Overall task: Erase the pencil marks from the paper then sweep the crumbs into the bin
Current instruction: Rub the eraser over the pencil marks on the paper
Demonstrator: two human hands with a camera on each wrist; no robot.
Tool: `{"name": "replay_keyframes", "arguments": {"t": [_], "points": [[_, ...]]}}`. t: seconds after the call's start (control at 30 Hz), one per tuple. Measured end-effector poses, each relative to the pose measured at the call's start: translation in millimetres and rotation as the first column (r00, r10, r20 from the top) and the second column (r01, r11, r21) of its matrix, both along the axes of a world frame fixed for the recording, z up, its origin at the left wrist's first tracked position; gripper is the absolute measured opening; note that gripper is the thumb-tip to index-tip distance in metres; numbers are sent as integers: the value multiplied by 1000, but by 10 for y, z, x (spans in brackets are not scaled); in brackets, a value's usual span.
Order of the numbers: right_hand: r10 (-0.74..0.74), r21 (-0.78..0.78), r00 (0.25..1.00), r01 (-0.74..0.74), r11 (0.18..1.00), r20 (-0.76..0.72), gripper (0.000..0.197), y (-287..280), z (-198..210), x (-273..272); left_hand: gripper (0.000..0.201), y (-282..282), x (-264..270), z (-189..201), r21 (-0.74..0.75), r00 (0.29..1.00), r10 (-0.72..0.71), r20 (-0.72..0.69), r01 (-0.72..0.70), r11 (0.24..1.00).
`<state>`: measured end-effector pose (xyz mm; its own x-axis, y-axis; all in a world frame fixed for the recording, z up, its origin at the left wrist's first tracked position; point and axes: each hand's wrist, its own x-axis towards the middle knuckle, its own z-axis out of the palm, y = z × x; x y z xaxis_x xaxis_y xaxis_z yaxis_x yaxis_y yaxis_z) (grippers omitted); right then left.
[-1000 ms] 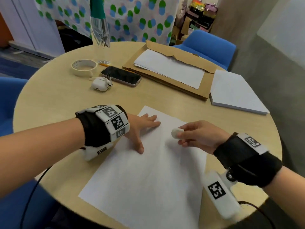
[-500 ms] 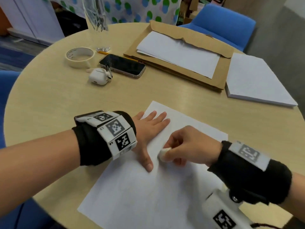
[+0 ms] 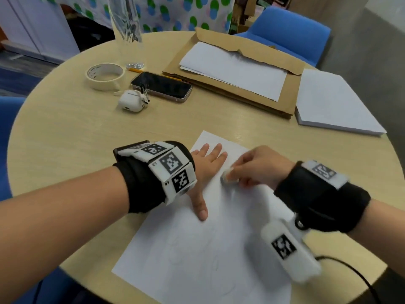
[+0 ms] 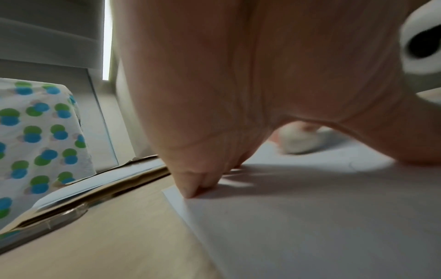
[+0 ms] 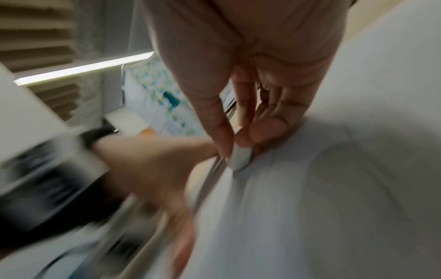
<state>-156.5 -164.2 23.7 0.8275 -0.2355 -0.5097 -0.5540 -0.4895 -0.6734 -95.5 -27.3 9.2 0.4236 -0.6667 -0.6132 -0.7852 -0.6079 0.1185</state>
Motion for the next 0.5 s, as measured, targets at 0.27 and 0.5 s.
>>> {"name": "replay_keyframes", "arguments": {"t": [0.27,0.5], "points": [[84,70,996,-82,994,-16,12,115,-72,-334,132,59,-4,-102,-81,1000,0,22,1,997],[-139,9,989,138,990,50,16,-83,37,55,131,33,-39,-83,-119,999,-17,27,20,993]]}}
